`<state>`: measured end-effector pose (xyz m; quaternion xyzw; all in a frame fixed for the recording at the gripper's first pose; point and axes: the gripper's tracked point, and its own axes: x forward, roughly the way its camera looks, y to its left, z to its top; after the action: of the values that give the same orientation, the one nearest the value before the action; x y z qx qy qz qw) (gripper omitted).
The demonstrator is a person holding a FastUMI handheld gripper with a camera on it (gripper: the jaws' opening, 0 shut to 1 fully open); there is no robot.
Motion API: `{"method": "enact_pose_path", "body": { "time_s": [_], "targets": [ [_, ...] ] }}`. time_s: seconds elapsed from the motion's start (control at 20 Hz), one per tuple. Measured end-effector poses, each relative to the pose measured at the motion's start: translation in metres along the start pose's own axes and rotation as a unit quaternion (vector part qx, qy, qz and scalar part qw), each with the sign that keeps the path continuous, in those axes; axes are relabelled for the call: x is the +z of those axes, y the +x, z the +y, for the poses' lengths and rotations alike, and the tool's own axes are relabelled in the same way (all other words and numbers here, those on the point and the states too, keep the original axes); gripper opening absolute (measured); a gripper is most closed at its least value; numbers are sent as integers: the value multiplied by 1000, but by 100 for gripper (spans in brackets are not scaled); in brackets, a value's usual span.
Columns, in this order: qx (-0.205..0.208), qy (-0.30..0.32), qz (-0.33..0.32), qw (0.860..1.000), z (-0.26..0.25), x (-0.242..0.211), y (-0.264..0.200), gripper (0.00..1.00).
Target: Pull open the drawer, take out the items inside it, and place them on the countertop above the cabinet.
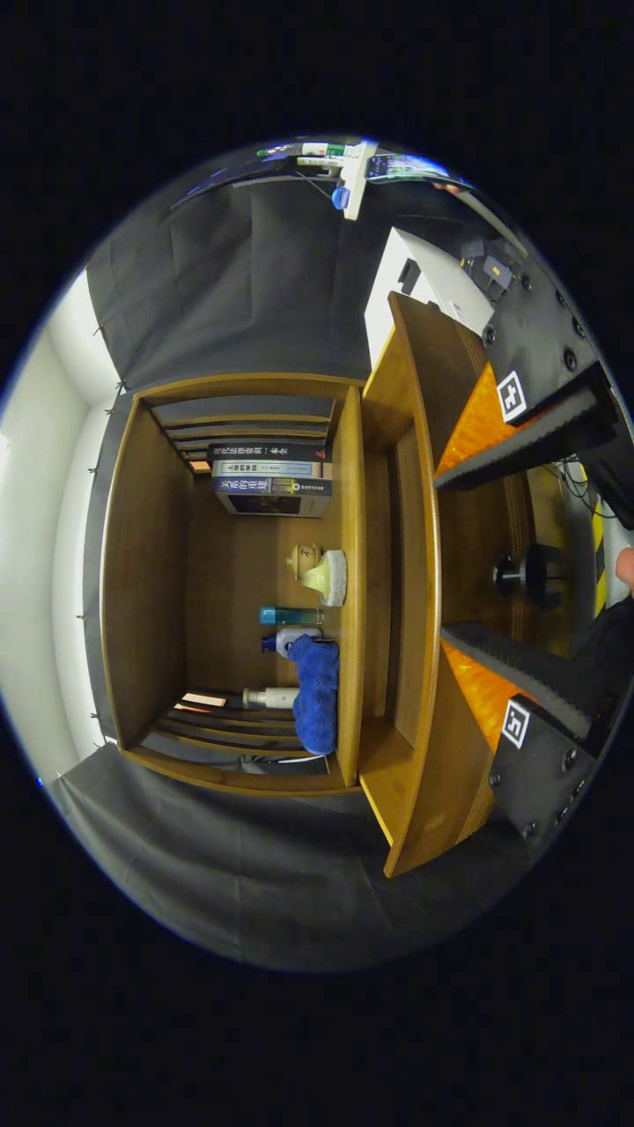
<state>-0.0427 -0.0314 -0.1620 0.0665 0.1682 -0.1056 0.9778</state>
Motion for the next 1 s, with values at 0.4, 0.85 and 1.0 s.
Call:
{"method": "enact_pose_path", "body": {
  "time_s": [0.4,0.85,1.0],
  "targets": [
    [37,15,8,999,5,-25,12,97],
    [52,1,12,999,1,-25,26,97],
    [53,-7,13,999,1,-21,39,97]
  ]
}}
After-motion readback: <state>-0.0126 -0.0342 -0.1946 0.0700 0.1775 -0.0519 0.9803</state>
